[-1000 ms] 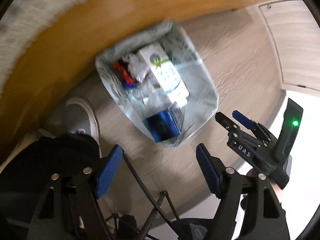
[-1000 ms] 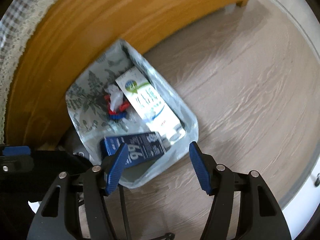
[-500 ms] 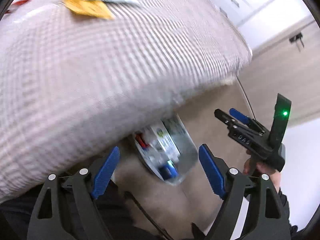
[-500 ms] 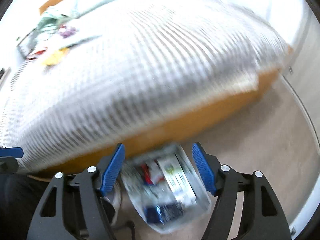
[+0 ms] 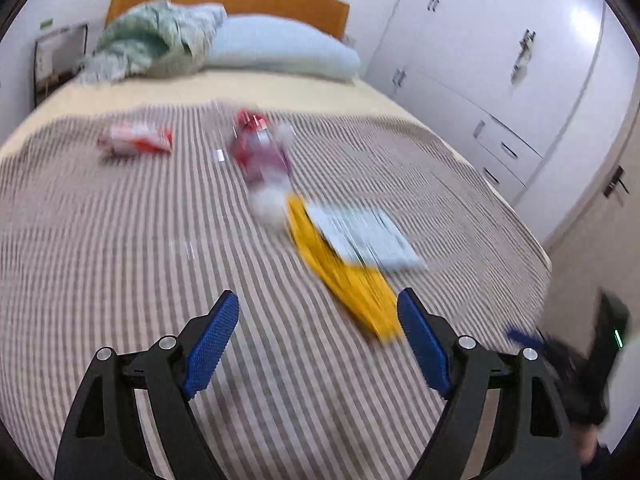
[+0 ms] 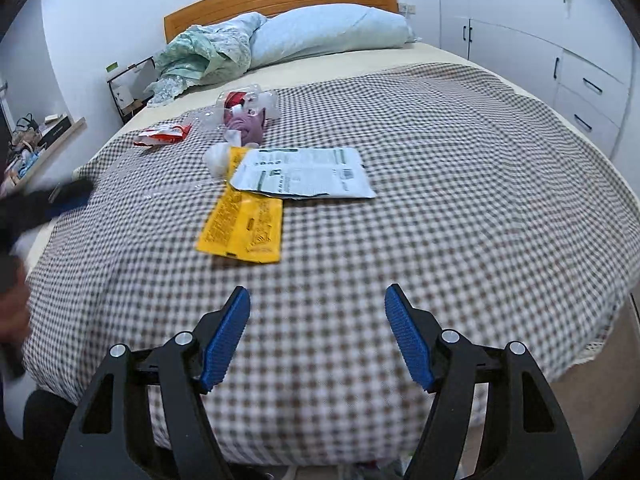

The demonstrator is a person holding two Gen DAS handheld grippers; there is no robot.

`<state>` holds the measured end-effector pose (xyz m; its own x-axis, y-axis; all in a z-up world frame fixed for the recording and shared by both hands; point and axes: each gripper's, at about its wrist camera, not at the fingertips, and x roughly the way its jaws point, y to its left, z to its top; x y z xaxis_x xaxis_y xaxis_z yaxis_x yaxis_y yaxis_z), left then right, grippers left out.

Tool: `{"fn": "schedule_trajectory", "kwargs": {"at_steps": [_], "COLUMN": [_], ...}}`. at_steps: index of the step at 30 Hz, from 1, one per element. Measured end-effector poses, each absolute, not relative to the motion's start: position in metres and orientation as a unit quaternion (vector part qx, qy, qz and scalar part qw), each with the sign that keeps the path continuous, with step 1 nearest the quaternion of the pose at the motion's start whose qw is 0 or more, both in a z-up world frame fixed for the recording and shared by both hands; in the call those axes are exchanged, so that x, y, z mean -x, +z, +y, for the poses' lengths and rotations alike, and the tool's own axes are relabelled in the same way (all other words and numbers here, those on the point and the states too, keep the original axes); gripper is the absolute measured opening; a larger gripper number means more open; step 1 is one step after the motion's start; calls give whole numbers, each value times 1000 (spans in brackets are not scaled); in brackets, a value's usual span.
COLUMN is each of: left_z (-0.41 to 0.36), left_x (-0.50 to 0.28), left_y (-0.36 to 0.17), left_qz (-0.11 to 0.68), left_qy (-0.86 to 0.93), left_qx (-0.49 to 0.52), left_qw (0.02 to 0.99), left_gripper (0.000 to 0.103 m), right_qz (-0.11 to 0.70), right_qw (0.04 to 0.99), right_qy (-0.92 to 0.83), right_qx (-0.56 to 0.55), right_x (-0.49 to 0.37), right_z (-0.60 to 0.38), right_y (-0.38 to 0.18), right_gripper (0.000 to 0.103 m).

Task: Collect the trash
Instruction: 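Grasp the white plastic bag with the left gripper while the right gripper grasps the red-and-white chip bag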

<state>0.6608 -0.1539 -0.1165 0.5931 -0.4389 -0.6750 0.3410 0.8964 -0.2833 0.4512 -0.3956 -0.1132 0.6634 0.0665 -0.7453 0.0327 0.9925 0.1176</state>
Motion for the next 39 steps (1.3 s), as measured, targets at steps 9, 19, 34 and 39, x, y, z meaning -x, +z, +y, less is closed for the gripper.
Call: {"fn": "schedule_trajectory", "kwargs": {"at_steps": [9,19,34,39], "left_z": [-185,-150,20,68], "left_x": [-832,-811,-687,-683], "left_y": [-175,-177,-114,-130], "left_qz": [477,457,328,313], "left_qy": [-169,-175,-73,-52], "left_qx": [106,218,273,302], "left_qw": [856,845,902,899], "left_gripper": [68,1,0,0], "right_qz": [425,430,424,413], "right_qw": [903,900,904,906], "right_qy": [1,8,59,92], "right_qx": [-65,-67,-8,25], "right_x": [-466,-474,-494,-529], "right_z": [-410,-415,-325,-285], "right_y": [-125,-137,-106,-88], "right_gripper": [67,67,67,67]}}
